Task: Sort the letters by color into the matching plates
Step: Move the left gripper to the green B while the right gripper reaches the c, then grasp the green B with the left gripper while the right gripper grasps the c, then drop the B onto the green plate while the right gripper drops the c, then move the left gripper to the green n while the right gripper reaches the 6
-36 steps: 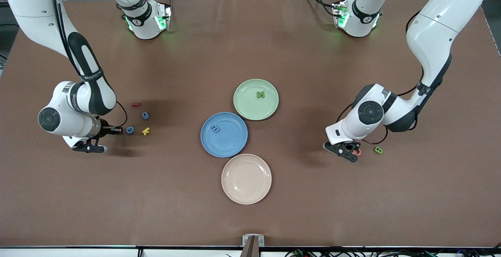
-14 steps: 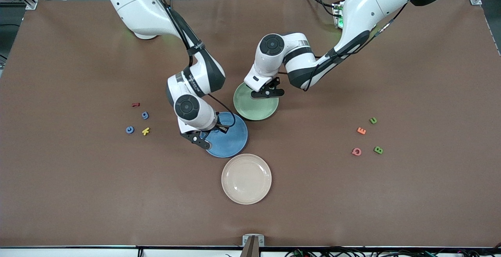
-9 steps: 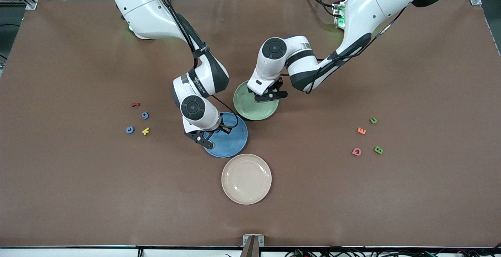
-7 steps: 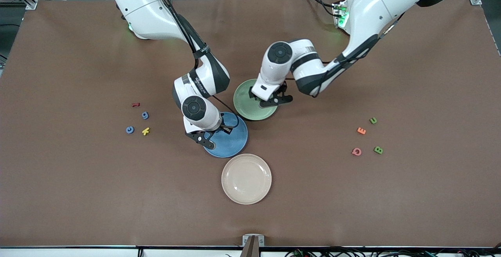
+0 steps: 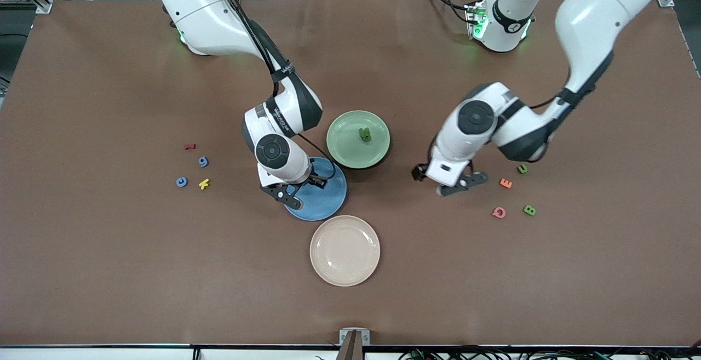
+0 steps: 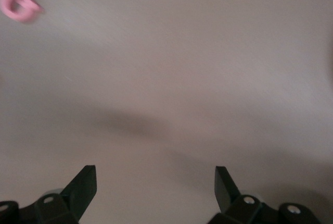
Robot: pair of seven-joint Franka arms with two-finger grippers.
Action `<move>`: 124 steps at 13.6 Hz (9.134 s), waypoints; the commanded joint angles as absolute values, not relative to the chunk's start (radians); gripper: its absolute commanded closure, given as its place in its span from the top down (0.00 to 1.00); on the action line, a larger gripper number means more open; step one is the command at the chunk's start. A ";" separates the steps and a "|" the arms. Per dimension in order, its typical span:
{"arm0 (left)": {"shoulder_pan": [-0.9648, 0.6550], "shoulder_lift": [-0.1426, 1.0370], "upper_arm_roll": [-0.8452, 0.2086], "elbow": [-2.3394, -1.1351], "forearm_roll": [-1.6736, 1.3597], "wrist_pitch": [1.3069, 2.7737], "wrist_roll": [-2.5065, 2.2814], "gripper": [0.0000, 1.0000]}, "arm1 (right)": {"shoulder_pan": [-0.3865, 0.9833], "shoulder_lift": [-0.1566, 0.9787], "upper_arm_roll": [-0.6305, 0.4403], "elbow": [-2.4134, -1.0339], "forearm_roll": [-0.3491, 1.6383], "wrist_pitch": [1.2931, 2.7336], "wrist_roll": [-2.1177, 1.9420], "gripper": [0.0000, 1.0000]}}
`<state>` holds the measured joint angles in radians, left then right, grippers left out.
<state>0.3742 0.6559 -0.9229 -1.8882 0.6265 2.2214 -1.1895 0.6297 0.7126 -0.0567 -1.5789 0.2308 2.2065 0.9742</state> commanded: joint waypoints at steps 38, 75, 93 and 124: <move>0.575 0.750 -0.643 -1.858 0.729 2.416 -1.376 0.47 | 0.084 0.463 -0.107 -2.137 0.077 2.531 -0.160 0.78; 0.048 0.738 -1.017 -1.813 0.727 2.106 -1.594 0.00 | 0.609 0.659 -0.100 -1.474 0.201 1.999 0.776 0.17; -0.034 0.805 -0.914 -1.812 0.727 2.198 -1.694 1.00 | 0.704 0.799 -0.098 -1.436 0.210 2.263 0.887 0.50; 1.177 0.750 -1.190 -2.186 0.952 2.192 -1.018 0.66 | 0.178 0.290 -0.117 -2.197 0.051 2.404 -0.277 1.00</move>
